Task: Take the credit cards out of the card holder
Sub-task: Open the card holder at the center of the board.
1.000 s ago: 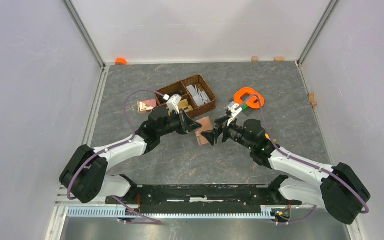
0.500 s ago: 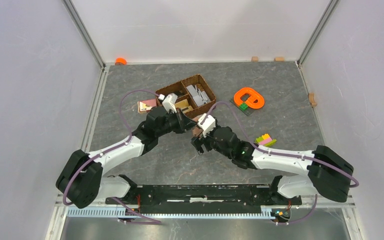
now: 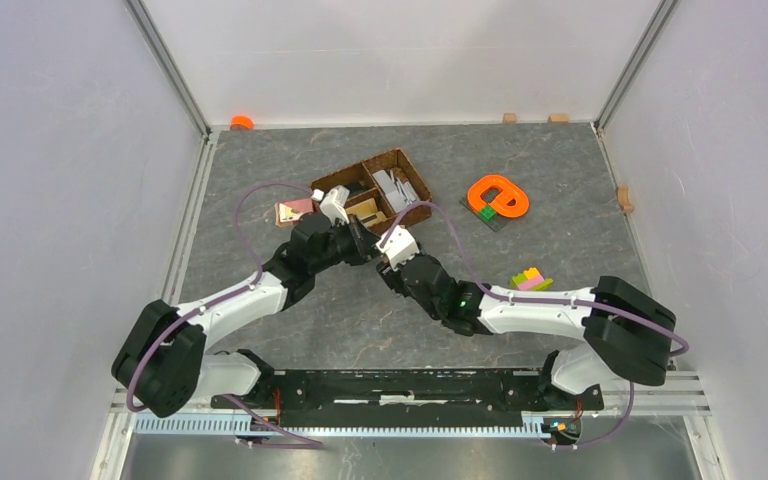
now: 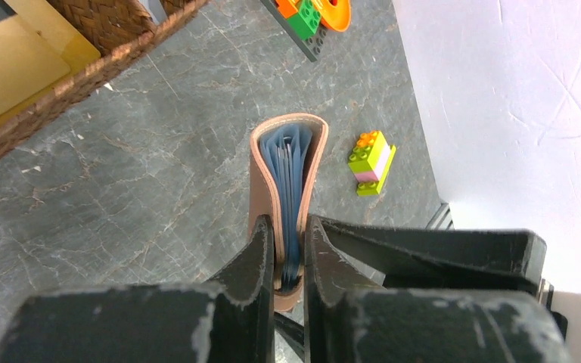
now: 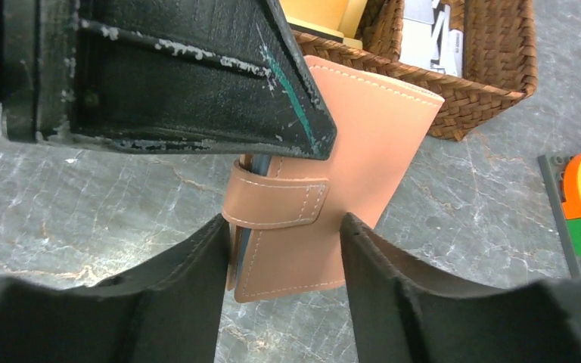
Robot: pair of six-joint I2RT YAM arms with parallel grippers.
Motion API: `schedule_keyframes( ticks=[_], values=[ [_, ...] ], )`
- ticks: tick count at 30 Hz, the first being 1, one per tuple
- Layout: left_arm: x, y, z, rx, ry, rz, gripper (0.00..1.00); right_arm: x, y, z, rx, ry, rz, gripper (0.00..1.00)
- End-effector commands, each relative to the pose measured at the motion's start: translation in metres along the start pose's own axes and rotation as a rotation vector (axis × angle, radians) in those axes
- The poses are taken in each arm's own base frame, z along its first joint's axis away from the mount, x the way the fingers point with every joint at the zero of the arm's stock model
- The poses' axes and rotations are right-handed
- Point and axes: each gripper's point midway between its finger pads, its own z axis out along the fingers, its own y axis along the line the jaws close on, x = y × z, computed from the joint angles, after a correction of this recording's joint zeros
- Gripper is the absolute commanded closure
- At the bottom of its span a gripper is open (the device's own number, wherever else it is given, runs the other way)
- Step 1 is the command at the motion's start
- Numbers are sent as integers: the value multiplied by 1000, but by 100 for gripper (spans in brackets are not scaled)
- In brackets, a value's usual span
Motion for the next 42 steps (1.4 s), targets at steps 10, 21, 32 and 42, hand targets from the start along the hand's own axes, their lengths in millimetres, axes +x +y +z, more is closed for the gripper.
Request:
schedule_keyframes(
  ticks=[10, 21, 32, 42],
  values=[
    [-22, -44, -10, 138, -50, 40, 48, -20, -19, -8, 88, -32, 42, 100],
    [-34, -40, -25, 148, -127, 80, 13, -36, -42, -27, -203, -138, 323, 100],
    [-36, -74, -43, 355, -176, 120, 14, -75, -31, -69, -444, -319, 383, 100],
    [-36, -99, -62, 504, -212, 142, 14, -93, -20, -104, -674, -463, 483, 100]
  ],
)
